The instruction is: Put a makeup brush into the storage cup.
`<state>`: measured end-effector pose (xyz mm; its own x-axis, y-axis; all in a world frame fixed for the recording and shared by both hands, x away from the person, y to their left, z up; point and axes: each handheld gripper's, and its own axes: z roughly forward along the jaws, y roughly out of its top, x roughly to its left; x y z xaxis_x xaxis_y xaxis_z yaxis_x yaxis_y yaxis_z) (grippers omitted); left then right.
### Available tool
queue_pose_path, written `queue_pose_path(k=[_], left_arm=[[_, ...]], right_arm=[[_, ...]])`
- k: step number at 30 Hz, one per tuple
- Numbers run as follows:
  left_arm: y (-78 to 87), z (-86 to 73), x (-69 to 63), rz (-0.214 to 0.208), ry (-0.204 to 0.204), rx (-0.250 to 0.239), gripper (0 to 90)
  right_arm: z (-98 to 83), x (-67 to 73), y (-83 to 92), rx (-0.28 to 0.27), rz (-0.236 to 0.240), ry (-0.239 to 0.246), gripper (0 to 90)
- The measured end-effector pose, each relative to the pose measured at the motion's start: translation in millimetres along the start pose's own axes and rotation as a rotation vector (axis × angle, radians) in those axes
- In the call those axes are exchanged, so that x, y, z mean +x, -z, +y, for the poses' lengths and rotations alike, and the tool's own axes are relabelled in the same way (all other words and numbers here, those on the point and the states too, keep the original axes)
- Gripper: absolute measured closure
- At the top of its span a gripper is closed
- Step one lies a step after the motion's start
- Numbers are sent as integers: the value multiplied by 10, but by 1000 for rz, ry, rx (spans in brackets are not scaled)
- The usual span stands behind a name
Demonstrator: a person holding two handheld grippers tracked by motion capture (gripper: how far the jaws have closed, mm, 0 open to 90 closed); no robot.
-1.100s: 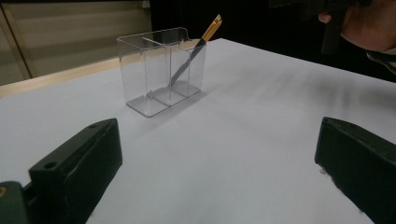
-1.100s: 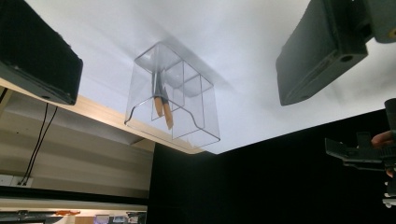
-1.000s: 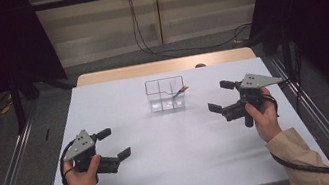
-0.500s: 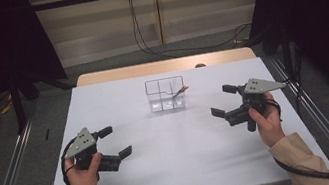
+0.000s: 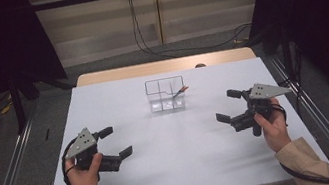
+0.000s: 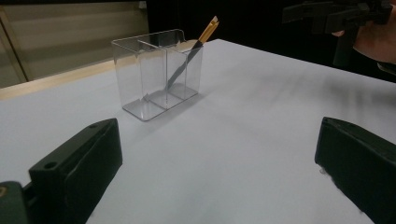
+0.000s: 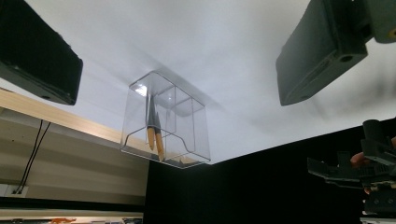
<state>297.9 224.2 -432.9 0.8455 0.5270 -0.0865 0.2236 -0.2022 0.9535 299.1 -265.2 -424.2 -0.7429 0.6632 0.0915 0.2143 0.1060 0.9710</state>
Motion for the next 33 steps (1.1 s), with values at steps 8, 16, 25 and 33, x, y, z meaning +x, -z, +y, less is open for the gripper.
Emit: queue_pose_path(k=[8,16,25,33], left_arm=[[4,3,-6,1,0,-2,6],[20,4,-7,4,-1,-3,7],[38,8,-10,5,-2,-10,6],[50,9,-6,11,-2,-14,6]], right_arm=[[-51,5,76,6,-9,-1,0],[-138,-16,146,35,-22,-3,0],[-191,-14,213,55,-23,-2,0],[-225,-14,239,78,-35,-6,0]])
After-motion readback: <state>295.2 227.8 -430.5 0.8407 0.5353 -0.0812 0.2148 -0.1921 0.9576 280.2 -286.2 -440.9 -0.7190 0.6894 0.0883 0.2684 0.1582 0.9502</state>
